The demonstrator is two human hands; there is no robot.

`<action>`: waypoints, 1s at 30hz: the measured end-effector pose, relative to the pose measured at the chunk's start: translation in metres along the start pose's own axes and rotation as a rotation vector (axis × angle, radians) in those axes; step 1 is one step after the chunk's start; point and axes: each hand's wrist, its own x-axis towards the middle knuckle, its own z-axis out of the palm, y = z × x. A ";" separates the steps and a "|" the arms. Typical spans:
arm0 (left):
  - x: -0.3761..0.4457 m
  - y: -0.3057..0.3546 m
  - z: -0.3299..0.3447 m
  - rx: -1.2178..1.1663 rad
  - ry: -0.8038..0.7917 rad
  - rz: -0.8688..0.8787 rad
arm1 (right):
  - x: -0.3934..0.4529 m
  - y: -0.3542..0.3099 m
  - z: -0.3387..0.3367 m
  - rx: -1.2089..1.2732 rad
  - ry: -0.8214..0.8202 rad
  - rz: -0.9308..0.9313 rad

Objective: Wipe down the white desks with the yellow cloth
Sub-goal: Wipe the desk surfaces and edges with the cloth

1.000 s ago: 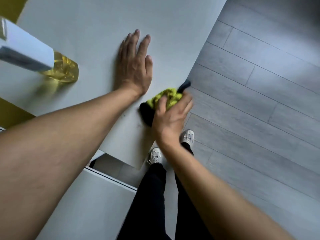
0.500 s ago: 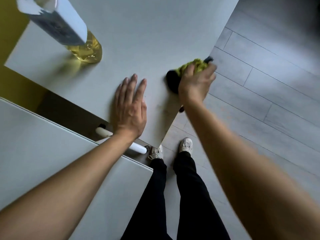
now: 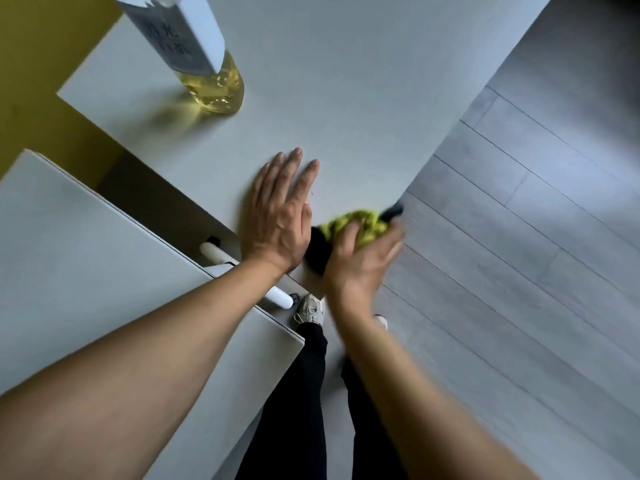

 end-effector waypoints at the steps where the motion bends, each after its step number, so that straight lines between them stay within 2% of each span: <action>1: 0.001 0.000 0.000 0.004 0.001 0.004 | -0.024 0.010 -0.001 -0.005 -0.046 0.011; 4: 0.001 0.000 -0.001 0.013 -0.019 0.000 | -0.065 0.030 -0.006 -0.012 -0.172 0.033; 8: 0.002 0.001 -0.001 0.026 -0.048 -0.010 | -0.051 0.023 -0.012 -0.016 -0.215 0.048; 15: 0.000 0.006 0.002 0.061 -0.051 -0.046 | 0.098 -0.043 -0.009 0.047 0.045 0.002; 18: -0.001 0.006 0.003 0.067 -0.043 -0.062 | 0.158 -0.067 -0.010 -0.072 0.087 -0.042; 23: -0.002 0.007 0.004 0.066 0.009 -0.138 | 0.186 -0.071 -0.019 -0.540 0.061 -0.442; 27: -0.003 0.005 0.002 0.056 0.049 -0.229 | 0.189 -0.073 -0.023 -0.667 -0.102 -0.807; 30: -0.003 0.006 0.002 0.036 0.082 -0.296 | 0.192 -0.083 -0.019 -0.701 -0.226 -1.001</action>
